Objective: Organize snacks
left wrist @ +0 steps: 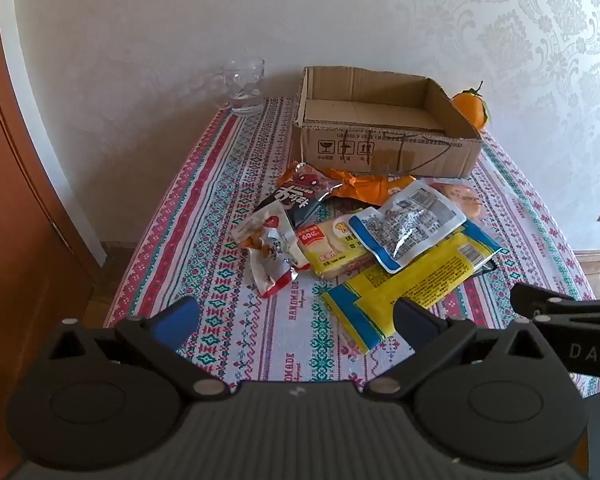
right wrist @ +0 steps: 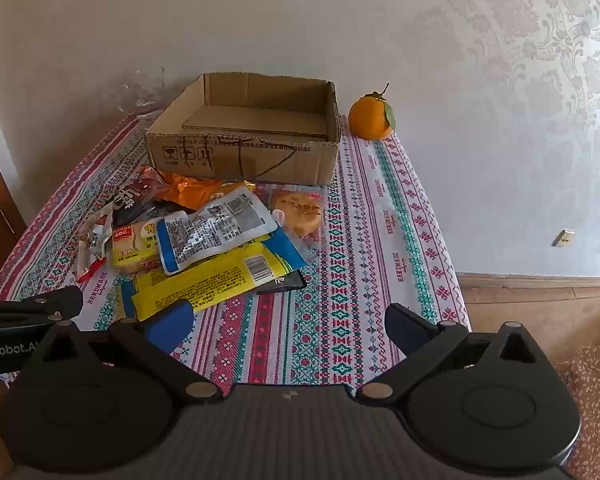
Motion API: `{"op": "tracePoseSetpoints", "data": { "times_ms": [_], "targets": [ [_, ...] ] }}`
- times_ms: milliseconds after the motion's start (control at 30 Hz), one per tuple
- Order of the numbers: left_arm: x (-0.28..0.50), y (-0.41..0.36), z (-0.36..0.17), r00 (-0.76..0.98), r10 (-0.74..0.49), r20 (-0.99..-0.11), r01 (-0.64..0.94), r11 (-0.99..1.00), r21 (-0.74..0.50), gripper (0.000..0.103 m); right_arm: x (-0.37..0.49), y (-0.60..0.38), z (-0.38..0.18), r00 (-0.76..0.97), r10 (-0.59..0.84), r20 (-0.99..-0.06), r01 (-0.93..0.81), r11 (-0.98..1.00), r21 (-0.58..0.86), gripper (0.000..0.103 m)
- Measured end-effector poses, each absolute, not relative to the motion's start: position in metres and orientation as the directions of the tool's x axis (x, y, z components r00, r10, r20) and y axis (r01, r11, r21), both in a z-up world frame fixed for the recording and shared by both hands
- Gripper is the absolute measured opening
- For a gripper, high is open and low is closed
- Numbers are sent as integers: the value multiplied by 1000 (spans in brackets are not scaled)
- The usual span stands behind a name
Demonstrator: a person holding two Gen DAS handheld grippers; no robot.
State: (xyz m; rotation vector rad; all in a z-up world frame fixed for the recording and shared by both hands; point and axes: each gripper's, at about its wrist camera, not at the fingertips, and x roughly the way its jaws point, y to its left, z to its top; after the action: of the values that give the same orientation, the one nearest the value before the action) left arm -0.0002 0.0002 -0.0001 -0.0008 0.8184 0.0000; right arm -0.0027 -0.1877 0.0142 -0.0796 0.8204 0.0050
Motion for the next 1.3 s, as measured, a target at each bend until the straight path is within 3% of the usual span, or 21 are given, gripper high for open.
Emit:
{"op": "tracePoseSetpoints", "data": {
  "times_ms": [1300],
  "targets": [
    [1, -1, 9, 688, 8, -725, -1, 1000, 11, 102, -3, -190, 19, 695, -22, -719, -33, 998, -62, 103]
  ]
}}
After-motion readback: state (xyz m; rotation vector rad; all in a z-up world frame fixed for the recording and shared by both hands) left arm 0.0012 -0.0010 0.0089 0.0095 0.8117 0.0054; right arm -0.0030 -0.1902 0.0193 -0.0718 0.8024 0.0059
